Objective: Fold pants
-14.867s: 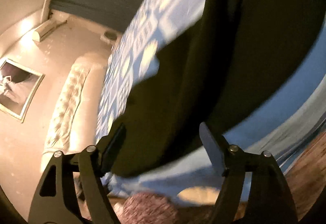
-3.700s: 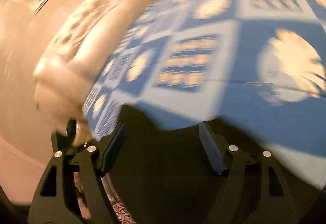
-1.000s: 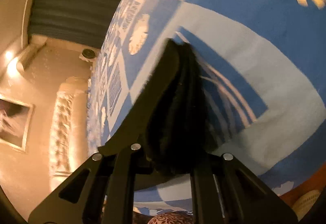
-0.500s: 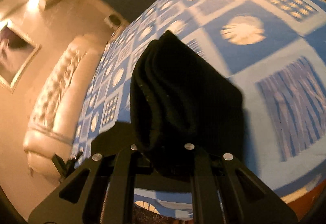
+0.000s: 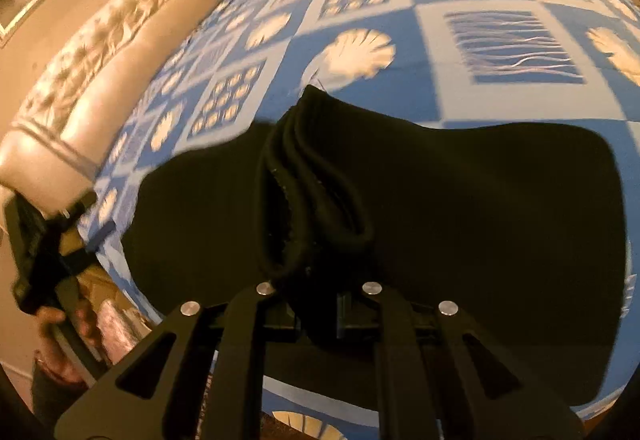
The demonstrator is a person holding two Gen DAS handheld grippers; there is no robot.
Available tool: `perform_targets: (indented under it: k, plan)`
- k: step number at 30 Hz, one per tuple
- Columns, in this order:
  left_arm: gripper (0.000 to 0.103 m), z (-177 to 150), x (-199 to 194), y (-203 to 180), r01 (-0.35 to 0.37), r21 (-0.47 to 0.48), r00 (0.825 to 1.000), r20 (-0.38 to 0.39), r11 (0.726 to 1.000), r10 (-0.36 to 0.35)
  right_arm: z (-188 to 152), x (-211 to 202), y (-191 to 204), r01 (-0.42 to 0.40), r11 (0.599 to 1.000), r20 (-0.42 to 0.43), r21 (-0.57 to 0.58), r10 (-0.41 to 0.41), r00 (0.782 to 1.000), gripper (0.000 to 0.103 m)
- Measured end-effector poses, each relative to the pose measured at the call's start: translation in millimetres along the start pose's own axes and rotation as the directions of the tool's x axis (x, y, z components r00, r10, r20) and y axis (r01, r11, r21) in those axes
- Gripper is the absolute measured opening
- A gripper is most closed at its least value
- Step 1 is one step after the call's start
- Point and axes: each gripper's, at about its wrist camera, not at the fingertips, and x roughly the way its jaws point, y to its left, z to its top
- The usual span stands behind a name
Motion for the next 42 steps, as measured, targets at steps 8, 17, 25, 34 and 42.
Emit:
perform_targets:
  k: [8,17,25,34,42]
  plan:
    - [0.098,-0.3,0.5,1.8,-0.003,-0.002,1.000,-0.001,1.000,0.003,-14.2,27.5,33.2,0.133,0.984,-0.005,-0.116,-0.134,0.991,0.012]
    - [0.098,-1.9,3.1,3.4,-0.007,-0.003,1.000,-0.012,1.000,0.007,-22.2,35.0,47.6,0.211,0.961,0.015,-0.181,-0.212,0.977,0.017]
    - [0.098,-4.2,6.1,6.8,-0.011,-0.017,1.000,-0.022,1.000,0.010,-28.0,41.8,55.5,0.257,0.941,0.032,-0.219,-0.256,0.966,0.018]
    - [0.098,-4.7,7.8,11.2,-0.017,-0.027,1.000,-0.027,1.000,0.016,-32.0,45.1,64.9,0.294,0.921,0.053,-0.256,-0.290,0.955,0.020]
    - [0.098,-7.1,9.4,16.0,-0.028,-0.037,0.999,-0.037,0.999,0.027,-38.0,49.6,75.8,0.281,0.920,0.055,-0.275,-0.277,0.959,0.040]
